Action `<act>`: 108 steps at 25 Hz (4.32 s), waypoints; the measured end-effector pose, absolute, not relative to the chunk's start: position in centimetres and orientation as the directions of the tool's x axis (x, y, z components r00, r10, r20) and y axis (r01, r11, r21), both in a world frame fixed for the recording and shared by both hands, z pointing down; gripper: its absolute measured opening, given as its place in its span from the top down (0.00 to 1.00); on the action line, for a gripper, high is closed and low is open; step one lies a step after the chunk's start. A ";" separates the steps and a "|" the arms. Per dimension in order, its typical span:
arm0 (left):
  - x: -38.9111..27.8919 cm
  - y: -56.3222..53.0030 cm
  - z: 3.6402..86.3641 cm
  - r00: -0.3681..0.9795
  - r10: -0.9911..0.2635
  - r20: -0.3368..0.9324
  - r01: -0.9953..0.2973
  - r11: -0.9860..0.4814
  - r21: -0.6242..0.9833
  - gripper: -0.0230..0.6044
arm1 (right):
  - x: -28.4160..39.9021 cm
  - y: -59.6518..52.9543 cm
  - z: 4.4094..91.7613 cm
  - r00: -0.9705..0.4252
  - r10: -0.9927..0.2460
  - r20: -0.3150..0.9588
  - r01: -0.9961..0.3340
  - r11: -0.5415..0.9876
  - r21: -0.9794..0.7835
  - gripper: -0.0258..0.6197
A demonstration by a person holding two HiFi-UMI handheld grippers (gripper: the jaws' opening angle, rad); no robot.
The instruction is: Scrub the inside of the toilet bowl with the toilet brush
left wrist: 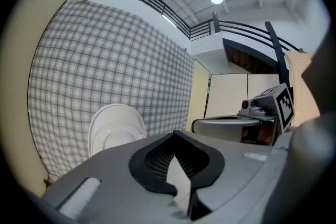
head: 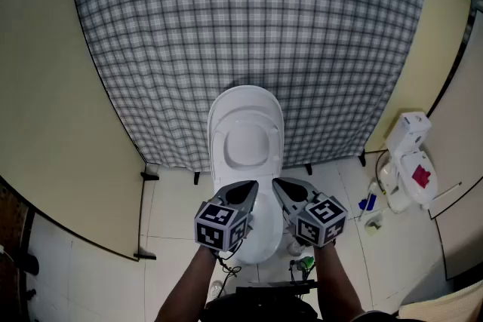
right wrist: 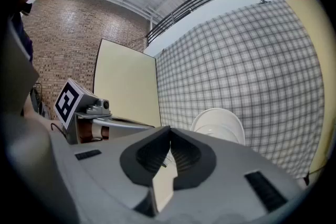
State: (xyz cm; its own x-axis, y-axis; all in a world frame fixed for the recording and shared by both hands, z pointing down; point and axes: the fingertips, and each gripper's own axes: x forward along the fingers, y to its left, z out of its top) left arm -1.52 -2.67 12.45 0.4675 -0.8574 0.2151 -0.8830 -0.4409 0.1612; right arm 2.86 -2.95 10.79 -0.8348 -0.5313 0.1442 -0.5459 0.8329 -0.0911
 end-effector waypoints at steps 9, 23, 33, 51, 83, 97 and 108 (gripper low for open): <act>-4.4 -3.7 14.7 0.475 -0.849 0.233 -0.877 -0.435 0.203 0.95 | 1.8 -4.7 12.4 -0.803 -0.573 0.166 -0.592 0.798 -0.111 0.96; -0.2 -6.2 24.1 0.549 -0.767 0.332 -0.834 -0.479 0.274 0.95 | 7.1 -7.7 22.1 -0.690 -0.645 0.330 -0.706 0.699 -0.110 0.96; 1.7 -5.8 34.2 0.552 -0.714 0.431 -0.833 -0.453 0.316 0.95 | 10.4 -7.2 32.6 -0.630 -0.629 0.456 -0.755 0.633 -0.170 0.96; 6.7 -5.5 52.3 0.578 -0.608 0.544 -0.816 -0.430 0.386 0.95 | 17.3 -6.6 52.1 -0.473 -0.583 0.660 -0.829 0.548 -0.111 0.91; 10.9 -6.2 65.6 0.597 -0.556 0.578 -0.802 -0.427 0.418 0.95 | 27.9 -10.1 81.4 -0.214 -0.362 0.907 -0.838 0.545 0.020 0.66; 6.6 -5.6 61.2 0.560 -0.576 0.595 -0.828 -0.388 0.404 0.95 | 27.8 -8.4 66.4 -0.257 -0.506 0.823 -0.847 0.528 0.060 0.67; -1.1 -5.6 52.8 0.488 -0.658 0.574 -0.872 -0.335 0.357 0.95 | 22.3 -10.6 46.2 -0.360 -0.703 0.613 -0.836 0.535 0.123 0.67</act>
